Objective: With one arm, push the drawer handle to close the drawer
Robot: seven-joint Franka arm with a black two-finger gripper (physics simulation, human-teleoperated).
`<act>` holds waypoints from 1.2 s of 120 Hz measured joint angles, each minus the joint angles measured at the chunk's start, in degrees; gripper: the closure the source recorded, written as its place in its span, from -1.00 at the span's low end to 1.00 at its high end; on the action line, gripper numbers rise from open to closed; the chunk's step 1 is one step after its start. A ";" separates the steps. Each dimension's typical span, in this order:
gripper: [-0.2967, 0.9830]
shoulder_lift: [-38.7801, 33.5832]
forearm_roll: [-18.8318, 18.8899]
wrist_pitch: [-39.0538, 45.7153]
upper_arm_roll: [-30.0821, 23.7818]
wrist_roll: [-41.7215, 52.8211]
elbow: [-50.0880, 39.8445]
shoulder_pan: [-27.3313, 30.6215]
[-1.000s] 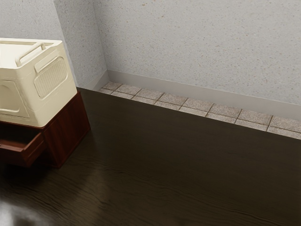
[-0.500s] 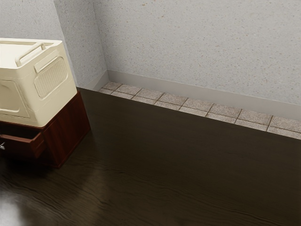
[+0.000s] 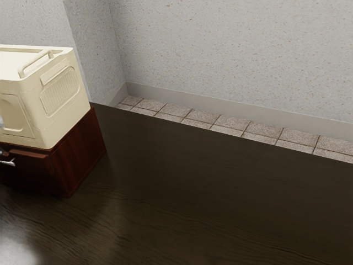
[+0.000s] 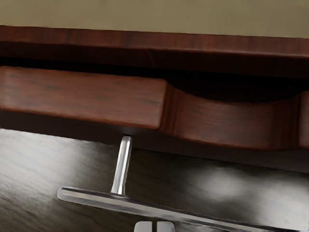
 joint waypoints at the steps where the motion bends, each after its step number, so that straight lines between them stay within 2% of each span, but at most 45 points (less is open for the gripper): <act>1: 0.69 0.13 0.01 0.00 0.00 0.00 0.12 -0.01; 20: 0.69 1.99 0.33 0.00 -0.03 0.09 2.18 -0.11; 44: 0.69 2.70 0.89 0.11 0.00 5.02 3.33 0.36; 46: 0.65 2.21 0.75 0.06 -0.03 4.96 3.25 0.31; 56: 0.68 -2.94 0.18 -0.11 -0.11 3.98 0.71 -1.72; 66: 0.69 -13.47 -2.15 -1.03 -0.30 2.37 -6.24 -4.91; 70: 0.69 -18.03 -3.56 -2.47 -0.32 1.41 -8.12 -7.47; 77: 0.69 -22.37 -5.33 -5.84 -0.31 -1.26 -8.71 -16.42; 83: 0.69 -23.54 -6.43 -8.12 -1.40 -3.82 -7.47 -24.08; 94: 0.69 -22.08 -8.45 -11.11 -2.72 -8.21 -4.34 -34.47; 103: 0.47 -18.26 -8.04 -12.71 -4.78 -11.33 0.75 -40.53; 110: 0.26 -14.39 -7.88 -13.62 -4.50 -13.49 6.47 -42.85; 118: 0.05 -7.90 -7.03 -20.28 0.02 -15.98 22.10 -46.63; 124: -0.08 -3.99 -3.66 -26.60 3.53 -17.75 30.64 -53.86; 128: -0.14 -2.12 -2.09 -29.93 12.62 -18.82 33.20 -62.68; 132: -0.20 -0.97 -1.01 -32.76 19.05 -19.84 34.50 -68.40; 137: -0.26 -0.47 0.05 -35.81 22.92 -21.04 35.09 -72.09; 144: -0.33 -0.38 1.05 -39.19 25.06 -22.59 34.53 -74.27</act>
